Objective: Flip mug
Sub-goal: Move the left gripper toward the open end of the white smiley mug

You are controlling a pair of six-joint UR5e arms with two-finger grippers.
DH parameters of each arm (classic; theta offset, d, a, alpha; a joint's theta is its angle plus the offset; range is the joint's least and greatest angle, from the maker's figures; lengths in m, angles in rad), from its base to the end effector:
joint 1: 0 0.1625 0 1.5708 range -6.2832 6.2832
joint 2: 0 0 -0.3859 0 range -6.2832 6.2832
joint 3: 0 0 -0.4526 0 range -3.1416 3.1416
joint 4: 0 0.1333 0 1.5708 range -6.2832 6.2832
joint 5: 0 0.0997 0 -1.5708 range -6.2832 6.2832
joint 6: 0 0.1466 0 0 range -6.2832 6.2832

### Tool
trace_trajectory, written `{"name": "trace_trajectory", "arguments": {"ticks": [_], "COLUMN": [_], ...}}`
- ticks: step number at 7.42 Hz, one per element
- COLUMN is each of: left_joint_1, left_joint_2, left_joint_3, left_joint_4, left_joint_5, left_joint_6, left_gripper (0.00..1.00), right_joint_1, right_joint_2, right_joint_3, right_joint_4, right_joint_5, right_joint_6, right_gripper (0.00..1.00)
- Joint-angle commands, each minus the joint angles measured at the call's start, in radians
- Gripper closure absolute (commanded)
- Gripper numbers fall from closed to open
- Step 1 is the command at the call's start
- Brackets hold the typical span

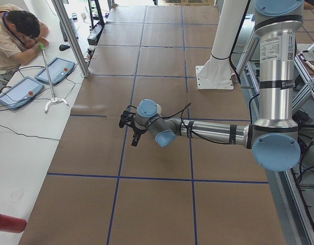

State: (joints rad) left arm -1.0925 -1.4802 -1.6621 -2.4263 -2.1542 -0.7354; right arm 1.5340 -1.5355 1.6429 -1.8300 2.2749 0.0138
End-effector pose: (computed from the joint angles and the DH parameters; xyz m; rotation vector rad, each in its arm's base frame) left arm 0.2182 -0.5350 0.5514 0.3698 0.9206 0.0140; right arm 0.0183 -0.5463 0.6252 -0.1632 -0.6988 0.0314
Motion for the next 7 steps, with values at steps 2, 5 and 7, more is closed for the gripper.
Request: {"name": "trace_trajectory", "arguments": {"ticks": [2,5,7], "left_joint_1": [0.169,0.258,0.311], "left_joint_2": [0.038,-0.007,-0.084], "left_joint_3": [-0.016,0.103,0.232], "left_joint_4": [-0.393,-0.729,-0.852], "left_joint_5": [0.096,0.153,0.22], "left_joint_6": [-0.414,-0.609,-0.648], "left_gripper": [0.0,0.0,0.0], "right_joint_1": [0.0,0.0,0.0], "right_joint_2": [0.0,0.0,0.0], "right_joint_3": [0.0,0.0,0.0], "right_joint_4": [0.0,0.0,0.0], "right_joint_5": [0.0,0.0,0.0], "right_joint_6": [0.0,0.0,0.0], "right_gripper": [0.0,0.0,0.0]}}
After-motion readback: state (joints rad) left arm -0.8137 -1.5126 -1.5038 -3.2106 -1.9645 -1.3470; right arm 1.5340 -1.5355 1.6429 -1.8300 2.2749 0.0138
